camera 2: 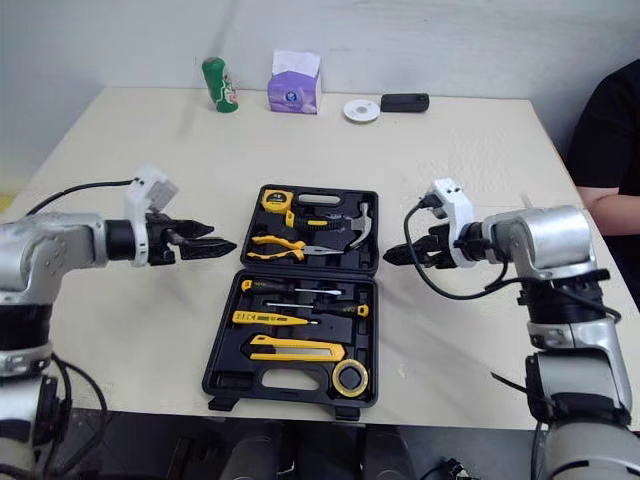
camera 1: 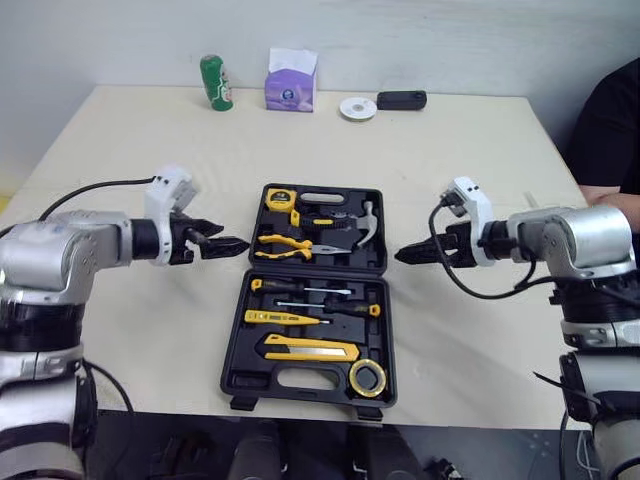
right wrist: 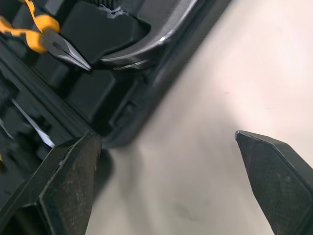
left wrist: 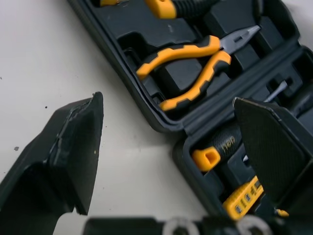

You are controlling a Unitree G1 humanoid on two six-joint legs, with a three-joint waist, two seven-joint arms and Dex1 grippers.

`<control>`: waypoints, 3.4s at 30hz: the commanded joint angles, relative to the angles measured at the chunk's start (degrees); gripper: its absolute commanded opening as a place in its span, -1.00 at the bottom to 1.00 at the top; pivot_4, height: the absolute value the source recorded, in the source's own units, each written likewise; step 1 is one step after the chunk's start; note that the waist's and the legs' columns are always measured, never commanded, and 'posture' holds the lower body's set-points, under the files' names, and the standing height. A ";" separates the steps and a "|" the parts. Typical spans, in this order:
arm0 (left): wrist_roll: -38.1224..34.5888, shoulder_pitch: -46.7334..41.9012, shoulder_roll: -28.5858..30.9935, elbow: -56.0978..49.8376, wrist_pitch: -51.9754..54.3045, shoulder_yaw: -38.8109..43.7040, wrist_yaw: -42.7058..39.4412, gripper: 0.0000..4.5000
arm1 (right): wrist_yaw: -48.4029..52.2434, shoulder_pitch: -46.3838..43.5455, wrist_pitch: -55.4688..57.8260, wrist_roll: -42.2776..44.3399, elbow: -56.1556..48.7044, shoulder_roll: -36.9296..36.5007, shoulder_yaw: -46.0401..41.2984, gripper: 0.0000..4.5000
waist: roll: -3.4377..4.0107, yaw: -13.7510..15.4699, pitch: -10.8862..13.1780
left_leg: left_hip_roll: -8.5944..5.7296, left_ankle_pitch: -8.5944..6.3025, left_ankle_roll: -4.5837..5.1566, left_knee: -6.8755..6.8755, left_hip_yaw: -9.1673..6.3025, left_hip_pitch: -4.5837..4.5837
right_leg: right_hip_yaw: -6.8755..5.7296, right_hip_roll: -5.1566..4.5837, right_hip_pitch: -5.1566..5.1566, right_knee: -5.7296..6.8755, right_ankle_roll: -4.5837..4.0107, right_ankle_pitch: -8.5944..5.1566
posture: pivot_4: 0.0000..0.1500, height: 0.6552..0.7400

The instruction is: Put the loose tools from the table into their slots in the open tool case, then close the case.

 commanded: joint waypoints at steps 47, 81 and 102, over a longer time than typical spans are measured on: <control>15.23 -12.91 -13.10 23.18 -4.30 -8.83 5.93 -0.51 | -24.21 -7.30 2.92 -3.30 10.12 12.94 -0.46 -0.71 | -0.27 0.09 -0.03 | -0.05 0.32 0.12 0.32 1.11 -0.55 | 1.05 0.13 -1.45 0.94 0.18 0.10 | 1.00 1.00; 19.73 19.42 -18.70 1.31 -72.49 10.57 22.01 -0.91 | -25.20 21.36 -77.85 -21.00 -1.86 7.10 1.07 -1.00 | -0.36 0.07 0.04 | -0.07 0.39 0.14 0.08 1.19 -0.75 | 1.05 0.07 -1.57 0.48 0.32 0.19 | 1.00 1.00; 23.33 35.26 -13.68 4.09 -92.87 8.81 19.59 -0.52 | -46.82 30.97 -127.47 -49.56 18.71 -3.28 10.18 -0.83 | -0.43 -0.09 -0.03 | 0.17 0.23 0.06 -0.07 1.19 0.45 | 0.98 0.04 -0.26 0.08 0.23 0.23 | 1.00 1.00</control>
